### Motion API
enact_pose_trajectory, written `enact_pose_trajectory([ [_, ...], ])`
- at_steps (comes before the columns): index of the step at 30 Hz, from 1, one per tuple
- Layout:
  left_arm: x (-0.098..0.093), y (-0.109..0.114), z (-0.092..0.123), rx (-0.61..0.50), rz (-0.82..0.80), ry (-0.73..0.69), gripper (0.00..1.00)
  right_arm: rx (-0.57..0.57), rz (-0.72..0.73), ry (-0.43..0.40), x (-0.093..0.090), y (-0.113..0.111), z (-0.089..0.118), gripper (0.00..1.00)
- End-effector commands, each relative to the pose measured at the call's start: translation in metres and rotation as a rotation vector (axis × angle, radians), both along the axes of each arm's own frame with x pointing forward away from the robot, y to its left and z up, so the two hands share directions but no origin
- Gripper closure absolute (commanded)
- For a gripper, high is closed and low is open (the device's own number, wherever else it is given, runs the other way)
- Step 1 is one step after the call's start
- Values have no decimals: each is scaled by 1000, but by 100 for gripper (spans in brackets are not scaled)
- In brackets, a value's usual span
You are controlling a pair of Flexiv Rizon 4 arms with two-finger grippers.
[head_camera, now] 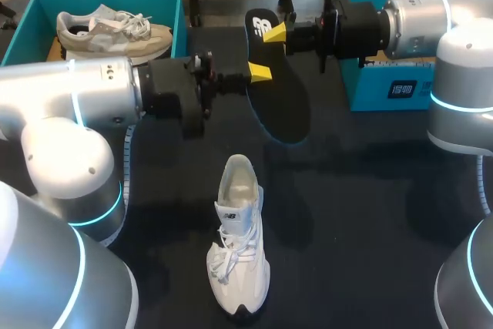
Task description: Take the shoe out of the shoebox, open the shoe tongue, remove and reinsert the insole, then place the shoe into the shoebox
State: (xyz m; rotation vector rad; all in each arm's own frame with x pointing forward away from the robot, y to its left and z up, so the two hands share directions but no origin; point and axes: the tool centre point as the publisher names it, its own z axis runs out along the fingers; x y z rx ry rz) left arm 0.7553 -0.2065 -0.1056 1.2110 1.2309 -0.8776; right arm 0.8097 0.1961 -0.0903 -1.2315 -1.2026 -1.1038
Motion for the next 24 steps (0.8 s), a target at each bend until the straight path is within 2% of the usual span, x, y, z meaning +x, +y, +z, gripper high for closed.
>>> enact_pose_trajectory([
  [1,0,-1,-1,4,0,1,100,0,-1,0,0,2,-1,100],
  [2,0,-1,-1,2,-2,3,100,12,0,-9,0,2,0,100],
  [3,0,-1,-1,1,-3,4,100,15,-2,-12,0,2,0,79],
  [4,0,-1,-1,-2,-6,5,100,14,-5,-12,-1,2,0,52],
  [5,-1,0,0,-3,-10,7,100,15,-7,-13,-1,2,0,10],
  [6,-2,0,0,-2,-12,7,100,19,-11,-18,-2,1,0,0],
  [11,-4,14,-3,17,-27,35,100,30,-37,-54,-10,-7,-2,0],
  [17,-5,41,-9,46,-42,215,100,14,-33,-75,-21,-19,-5,0],
  [20,-6,50,-16,74,-33,436,100,-5,-36,-73,-23,-24,-4,0],
  [24,-1,62,-22,-45,-46,936,100,-29,-48,-68,-23,-28,-2,0],
])
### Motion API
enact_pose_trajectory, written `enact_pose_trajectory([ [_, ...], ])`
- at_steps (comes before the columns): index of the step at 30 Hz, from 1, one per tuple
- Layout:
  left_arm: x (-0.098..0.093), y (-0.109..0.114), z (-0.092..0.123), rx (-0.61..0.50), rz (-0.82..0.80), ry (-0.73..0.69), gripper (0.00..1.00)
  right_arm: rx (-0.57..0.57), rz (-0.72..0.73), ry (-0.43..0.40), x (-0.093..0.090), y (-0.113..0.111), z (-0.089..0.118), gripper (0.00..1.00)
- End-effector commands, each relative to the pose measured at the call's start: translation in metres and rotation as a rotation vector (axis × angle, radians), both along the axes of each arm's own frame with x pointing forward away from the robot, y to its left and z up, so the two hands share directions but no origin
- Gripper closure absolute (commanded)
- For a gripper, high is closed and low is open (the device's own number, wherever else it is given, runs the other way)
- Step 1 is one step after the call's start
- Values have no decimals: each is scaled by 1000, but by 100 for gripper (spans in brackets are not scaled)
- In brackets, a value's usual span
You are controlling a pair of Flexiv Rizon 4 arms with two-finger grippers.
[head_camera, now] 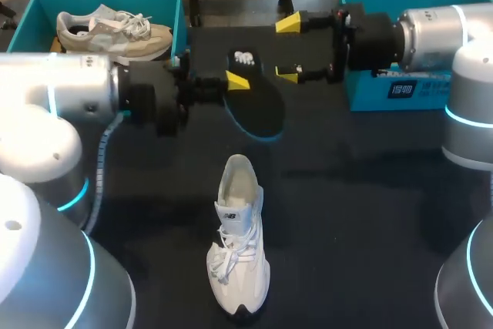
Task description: Take the shoe out of the shoebox, open the shoe tongue, remove and reinsert the insole, then place the shoe into the shoebox
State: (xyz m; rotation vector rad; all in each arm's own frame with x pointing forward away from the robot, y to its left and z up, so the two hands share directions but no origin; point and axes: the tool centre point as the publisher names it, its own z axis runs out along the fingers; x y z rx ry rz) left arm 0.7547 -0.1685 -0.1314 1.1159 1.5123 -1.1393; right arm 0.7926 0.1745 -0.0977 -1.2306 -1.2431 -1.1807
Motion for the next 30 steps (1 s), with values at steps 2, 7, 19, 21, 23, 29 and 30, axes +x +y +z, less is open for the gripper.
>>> enact_pose_trajectory([
  [2,-2,26,4,-65,1,607,100,-22,-13,4,-6,-7,6,0],
  [7,-2,26,4,-65,1,607,100,-22,-13,4,-6,-7,6,0],
  [19,-2,29,6,-70,-41,702,100,-22,-13,4,-6,-7,6,0],
  [21,1,31,11,-75,-58,857,100,-22,-13,4,-6,-7,6,0],
  [23,2,33,12,-71,-57,998,100,-22,-13,4,-6,-7,6,0],
  [29,1,41,15,-83,-65,1364,100,-22,-13,4,-6,-7,6,0],
  [30,3,42,13,-76,-65,1463,100,-22,-13,4,-6,-7,6,0],
])
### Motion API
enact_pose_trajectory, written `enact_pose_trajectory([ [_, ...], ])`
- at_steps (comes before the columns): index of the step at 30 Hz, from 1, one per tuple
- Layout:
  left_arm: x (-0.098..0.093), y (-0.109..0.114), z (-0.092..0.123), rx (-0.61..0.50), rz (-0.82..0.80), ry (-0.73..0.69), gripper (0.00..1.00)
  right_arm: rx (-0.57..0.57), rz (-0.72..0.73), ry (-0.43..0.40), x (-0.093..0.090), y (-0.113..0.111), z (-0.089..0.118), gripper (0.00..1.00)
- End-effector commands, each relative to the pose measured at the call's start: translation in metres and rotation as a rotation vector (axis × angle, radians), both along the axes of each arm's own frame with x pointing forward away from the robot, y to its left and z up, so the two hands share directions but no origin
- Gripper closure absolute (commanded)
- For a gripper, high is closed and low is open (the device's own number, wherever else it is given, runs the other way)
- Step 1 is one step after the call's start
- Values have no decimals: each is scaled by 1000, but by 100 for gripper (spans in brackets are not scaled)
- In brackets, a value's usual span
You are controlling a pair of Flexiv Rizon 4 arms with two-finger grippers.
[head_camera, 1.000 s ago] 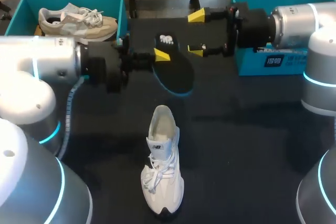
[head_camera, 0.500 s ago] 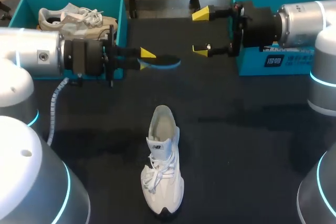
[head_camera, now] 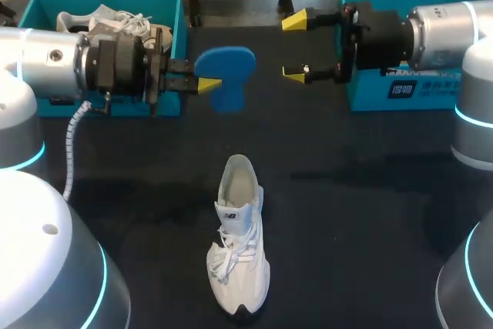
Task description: Take the shoe out of the shoebox, open the shoe tongue, remove and reinsert the insole, then place the shoe into the shoebox
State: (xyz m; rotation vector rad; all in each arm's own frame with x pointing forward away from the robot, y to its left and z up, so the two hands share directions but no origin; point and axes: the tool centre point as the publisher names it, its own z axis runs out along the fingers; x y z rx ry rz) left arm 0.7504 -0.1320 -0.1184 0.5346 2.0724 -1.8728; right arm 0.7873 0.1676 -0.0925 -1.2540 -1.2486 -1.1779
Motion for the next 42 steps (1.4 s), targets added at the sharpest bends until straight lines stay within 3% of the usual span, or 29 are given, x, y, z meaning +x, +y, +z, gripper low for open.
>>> enact_pose_trajectory([
  [1,8,4,-6,79,-8,533,100,-4,-1,1,-1,0,0,0],
  [17,8,4,-6,79,-8,533,100,-4,-1,1,-1,0,0,0],
  [32,21,4,-15,13,-28,1113,100,-4,-1,1,-1,0,0,0],
  [42,18,-8,-37,18,-35,1284,100,-4,-1,1,-1,0,0,0],
])
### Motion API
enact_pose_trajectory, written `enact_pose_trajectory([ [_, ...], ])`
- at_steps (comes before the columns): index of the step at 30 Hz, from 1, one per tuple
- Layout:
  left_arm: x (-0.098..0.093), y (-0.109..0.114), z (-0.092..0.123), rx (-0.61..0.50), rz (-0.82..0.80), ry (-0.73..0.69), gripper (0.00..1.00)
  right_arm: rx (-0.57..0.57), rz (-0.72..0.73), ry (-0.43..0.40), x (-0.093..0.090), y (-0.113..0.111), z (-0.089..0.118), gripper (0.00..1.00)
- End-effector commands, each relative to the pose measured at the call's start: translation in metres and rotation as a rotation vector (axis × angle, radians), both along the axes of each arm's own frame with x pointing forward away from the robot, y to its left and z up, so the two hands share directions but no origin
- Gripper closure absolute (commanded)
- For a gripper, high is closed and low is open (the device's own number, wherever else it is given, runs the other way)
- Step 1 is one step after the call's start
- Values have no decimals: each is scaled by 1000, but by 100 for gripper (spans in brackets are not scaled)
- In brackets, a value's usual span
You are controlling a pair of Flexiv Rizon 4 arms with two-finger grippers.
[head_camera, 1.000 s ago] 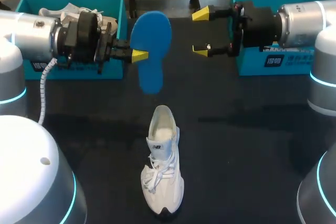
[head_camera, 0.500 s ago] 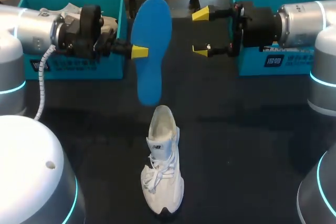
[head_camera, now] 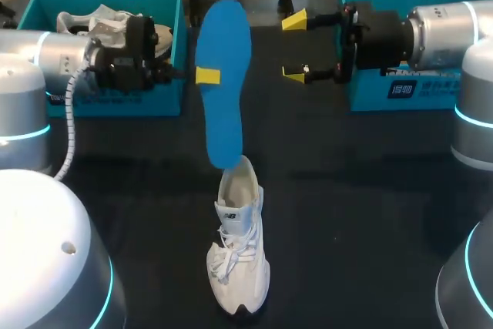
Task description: Take the shoe out of the shoebox, open the shoe tongue, remove and reinsert the insole, then place the shoe into the shoebox
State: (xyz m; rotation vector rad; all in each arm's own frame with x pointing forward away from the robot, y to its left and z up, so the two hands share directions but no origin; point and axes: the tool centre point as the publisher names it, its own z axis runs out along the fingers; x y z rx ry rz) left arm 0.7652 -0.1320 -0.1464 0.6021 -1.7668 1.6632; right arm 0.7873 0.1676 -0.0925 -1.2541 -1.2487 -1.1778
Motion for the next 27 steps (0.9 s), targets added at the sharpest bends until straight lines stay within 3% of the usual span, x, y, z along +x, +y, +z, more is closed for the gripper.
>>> enact_pose_trajectory([
  [1,2,-8,-10,-4,-16,22,100,-4,-1,1,-1,0,1,0],
  [19,6,-13,-36,-19,113,413,100,-4,-1,1,-1,0,1,0],
  [27,3,-18,-46,-58,71,592,100,-4,-1,1,-1,0,1,0],
])
